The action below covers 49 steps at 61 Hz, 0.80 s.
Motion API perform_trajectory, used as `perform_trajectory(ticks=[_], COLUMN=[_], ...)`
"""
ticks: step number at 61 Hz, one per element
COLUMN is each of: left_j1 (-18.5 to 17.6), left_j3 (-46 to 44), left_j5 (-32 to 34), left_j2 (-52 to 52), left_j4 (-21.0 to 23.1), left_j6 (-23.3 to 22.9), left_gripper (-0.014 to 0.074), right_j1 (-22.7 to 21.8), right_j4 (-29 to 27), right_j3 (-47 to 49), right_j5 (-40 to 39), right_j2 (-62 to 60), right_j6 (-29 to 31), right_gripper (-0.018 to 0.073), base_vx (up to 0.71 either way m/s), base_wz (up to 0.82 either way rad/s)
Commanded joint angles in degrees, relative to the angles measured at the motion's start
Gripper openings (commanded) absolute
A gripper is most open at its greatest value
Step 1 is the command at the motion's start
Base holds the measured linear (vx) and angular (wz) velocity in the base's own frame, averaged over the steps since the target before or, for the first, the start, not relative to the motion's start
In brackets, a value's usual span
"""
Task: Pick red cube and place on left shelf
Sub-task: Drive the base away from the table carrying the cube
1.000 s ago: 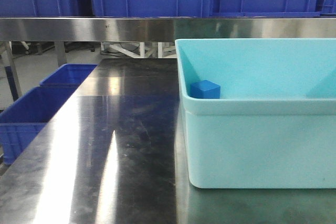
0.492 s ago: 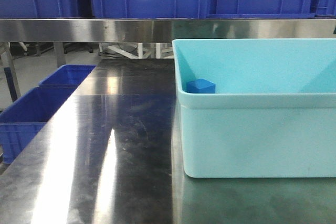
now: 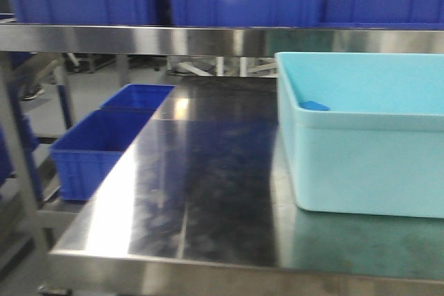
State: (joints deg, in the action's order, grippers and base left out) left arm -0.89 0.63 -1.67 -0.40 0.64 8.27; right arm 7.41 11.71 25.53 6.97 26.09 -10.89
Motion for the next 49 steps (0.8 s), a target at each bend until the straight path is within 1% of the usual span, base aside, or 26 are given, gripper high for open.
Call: perform_trajectory(ticks=[1,15,40,49], left_j1=[-0.3,-0.3,-0.3,-0.3], left_j3=[1.3,1.3,1.3,1.3], left_j5=[5.1,5.1,5.1,5.1], left_j2=[0.5,0.5,0.5,0.5], left_j4=[0.3,0.3,0.3,0.3], left_j6=[0.0,0.0,0.0,0.0], left_gripper=[0.0106,0.0106,0.0106,0.0106], right_j1=[-0.4,-0.4,-0.4,-0.4], right_j4=[0.6,0.6,0.6,0.6], right_j3=[1.7,1.7,1.7,1.7], right_j5=[-4.8,-4.8,-4.8,-4.8], right_j2=[0.1,0.1,0.1,0.1], right_j6=[0.3,0.3,0.3,0.3], right_gripper=[0.0059,0.0059,0.0059,0.0059], base_vx=[-0.08,-0.14,-0.15,-0.15], base_wz=[0.39,0.36,0.47,0.63])
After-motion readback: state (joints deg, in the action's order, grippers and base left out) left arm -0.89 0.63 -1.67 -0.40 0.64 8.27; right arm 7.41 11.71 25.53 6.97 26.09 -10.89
